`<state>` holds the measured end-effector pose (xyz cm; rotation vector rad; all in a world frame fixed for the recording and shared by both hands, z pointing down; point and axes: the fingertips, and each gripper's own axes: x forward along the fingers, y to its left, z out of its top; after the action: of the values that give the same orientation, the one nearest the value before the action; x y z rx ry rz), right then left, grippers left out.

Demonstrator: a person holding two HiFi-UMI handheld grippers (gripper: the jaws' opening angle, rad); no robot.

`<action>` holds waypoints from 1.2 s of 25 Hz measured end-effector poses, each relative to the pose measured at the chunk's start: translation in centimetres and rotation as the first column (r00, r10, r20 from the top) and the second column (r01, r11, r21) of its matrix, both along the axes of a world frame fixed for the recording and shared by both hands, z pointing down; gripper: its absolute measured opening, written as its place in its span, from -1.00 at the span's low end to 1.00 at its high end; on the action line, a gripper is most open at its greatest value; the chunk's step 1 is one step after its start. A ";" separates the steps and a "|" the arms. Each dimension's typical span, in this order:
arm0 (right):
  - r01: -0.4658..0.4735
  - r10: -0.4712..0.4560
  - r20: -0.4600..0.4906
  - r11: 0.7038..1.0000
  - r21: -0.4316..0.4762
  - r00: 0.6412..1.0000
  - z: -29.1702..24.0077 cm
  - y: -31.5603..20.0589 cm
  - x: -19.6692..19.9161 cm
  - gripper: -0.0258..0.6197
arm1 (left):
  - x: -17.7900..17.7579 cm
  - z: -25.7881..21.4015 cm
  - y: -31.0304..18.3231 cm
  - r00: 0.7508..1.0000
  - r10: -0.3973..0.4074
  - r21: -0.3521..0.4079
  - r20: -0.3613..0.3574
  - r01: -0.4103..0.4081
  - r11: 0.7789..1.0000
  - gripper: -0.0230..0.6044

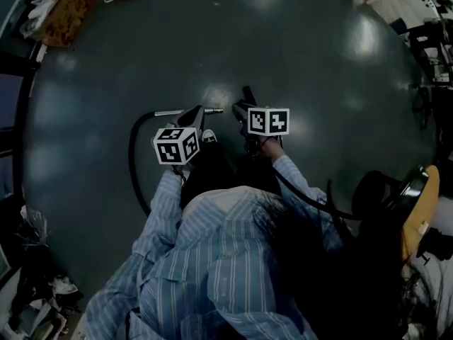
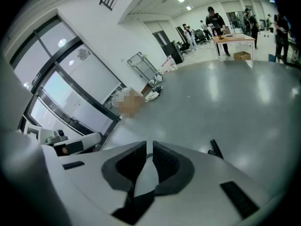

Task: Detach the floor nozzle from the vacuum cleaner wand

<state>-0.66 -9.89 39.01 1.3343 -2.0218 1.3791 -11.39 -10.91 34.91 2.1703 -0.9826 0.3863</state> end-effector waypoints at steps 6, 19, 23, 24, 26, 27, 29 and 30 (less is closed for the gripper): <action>0.042 -0.042 0.007 0.999 0.022 0.999 -2.0 2.5 5.5 -0.78 | 5.0 -2.4 1.2 0.998 -0.062 0.027 -0.017 0.063 0.998 -0.90; 0.252 -0.254 -0.019 0.966 -0.055 0.967 0.4 16.8 18.8 -0.78 | 17.4 -1.1 18.0 0.957 -0.290 -0.096 -0.011 0.288 0.953 -0.91; 0.289 -0.288 0.024 0.952 -0.105 0.957 1.6 21.8 20.2 -0.78 | 18.9 -0.9 24.4 0.952 -0.299 -0.115 0.071 0.306 0.945 -0.91; 0.300 -0.298 0.030 0.948 -0.111 0.954 1.9 22.8 19.8 -0.78 | 18.4 -0.8 25.4 0.948 -0.307 -0.117 0.079 0.315 0.942 -0.91; 0.325 -0.323 0.036 0.939 -0.117 0.946 2.6 24.2 18.1 -0.78 | 16.7 -0.7 26.9 0.940 -0.330 -0.118 0.090 0.339 0.933 -0.91; 0.336 -0.334 0.039 0.934 -0.119 0.942 2.9 24.8 16.9 -0.78 | 15.6 -0.6 27.5 0.935 -0.341 -0.117 0.095 0.351 0.929 -0.91; 0.351 -0.348 0.045 0.928 -0.122 0.936 3.6 25.9 14.7 -0.78 | 13.5 -0.3 28.7 0.928 -0.359 -0.113 0.098 0.369 0.923 -0.91; 0.358 -0.355 0.047 0.926 -0.124 0.934 4.0 26.6 13.7 -0.78 | 12.6 -0.1 29.5 0.925 -0.368 -0.111 0.097 0.377 0.919 -0.91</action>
<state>13.04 16.72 42.96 0.8441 -2.0244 1.3330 1.19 18.57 34.84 1.8121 -1.3457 0.3374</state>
